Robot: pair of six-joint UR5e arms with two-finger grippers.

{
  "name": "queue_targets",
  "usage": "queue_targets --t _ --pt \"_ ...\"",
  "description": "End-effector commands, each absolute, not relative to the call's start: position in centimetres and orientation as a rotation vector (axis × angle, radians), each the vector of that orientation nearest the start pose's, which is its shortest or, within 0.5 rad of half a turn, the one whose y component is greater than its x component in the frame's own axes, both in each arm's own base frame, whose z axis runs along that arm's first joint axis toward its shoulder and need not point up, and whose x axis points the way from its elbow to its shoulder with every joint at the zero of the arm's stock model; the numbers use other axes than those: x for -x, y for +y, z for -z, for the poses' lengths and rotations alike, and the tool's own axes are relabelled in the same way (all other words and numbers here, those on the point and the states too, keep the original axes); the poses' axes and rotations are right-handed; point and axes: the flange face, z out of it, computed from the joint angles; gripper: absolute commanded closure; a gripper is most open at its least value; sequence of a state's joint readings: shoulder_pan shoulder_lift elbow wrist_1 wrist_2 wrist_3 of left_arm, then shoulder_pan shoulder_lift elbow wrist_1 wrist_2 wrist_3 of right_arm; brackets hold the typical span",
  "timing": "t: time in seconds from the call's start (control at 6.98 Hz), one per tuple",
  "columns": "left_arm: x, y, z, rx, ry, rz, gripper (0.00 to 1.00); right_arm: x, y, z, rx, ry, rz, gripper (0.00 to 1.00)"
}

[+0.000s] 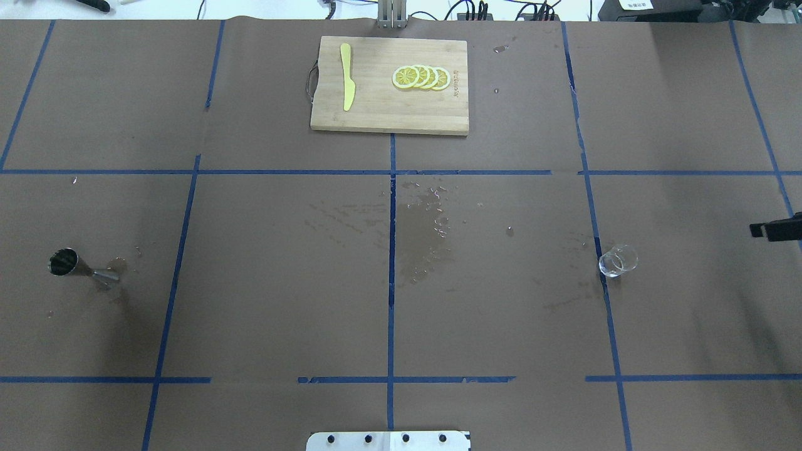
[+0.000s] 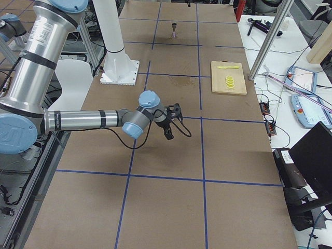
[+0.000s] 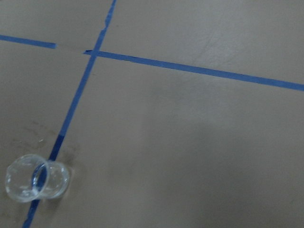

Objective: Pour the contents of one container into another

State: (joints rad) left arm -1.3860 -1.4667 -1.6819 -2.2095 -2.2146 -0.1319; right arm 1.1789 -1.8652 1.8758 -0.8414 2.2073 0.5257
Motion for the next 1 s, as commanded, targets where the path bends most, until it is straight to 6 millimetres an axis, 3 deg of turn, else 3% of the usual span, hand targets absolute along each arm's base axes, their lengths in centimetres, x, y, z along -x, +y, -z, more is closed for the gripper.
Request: queue_targets --t 0.0,0.14,0.29,0.43,0.57,0.86 --pt "3.8 -50.9 -56.8 -0.415 0.708 -0.126 0.0 -1.4 -46.8 -56.0 -0.272 -0.793 0.122 0.0" --pt "5.1 -50.4 -57.1 -0.407 0.732 -0.146 0.0 -4.6 -47.7 -57.0 -0.198 -0.814 0.15 0.0" --pt "5.7 -49.5 -57.6 -0.329 0.812 -0.135 0.0 -5.6 -47.4 -58.0 -0.128 -0.856 0.155 0.0" --pt "6.3 -48.4 -56.5 -0.243 0.849 -0.082 0.0 -5.5 -46.8 -58.6 -0.075 -0.87 0.138 0.0" --pt "5.9 -44.8 -60.0 -0.169 0.849 -0.061 0.0 -5.5 -45.9 -59.6 -0.049 -0.864 0.114 0.0" --pt "5.8 -43.6 -62.0 -0.284 0.792 -0.114 0.0 -4.5 -45.4 -60.0 -0.06 -0.861 0.133 0.0"
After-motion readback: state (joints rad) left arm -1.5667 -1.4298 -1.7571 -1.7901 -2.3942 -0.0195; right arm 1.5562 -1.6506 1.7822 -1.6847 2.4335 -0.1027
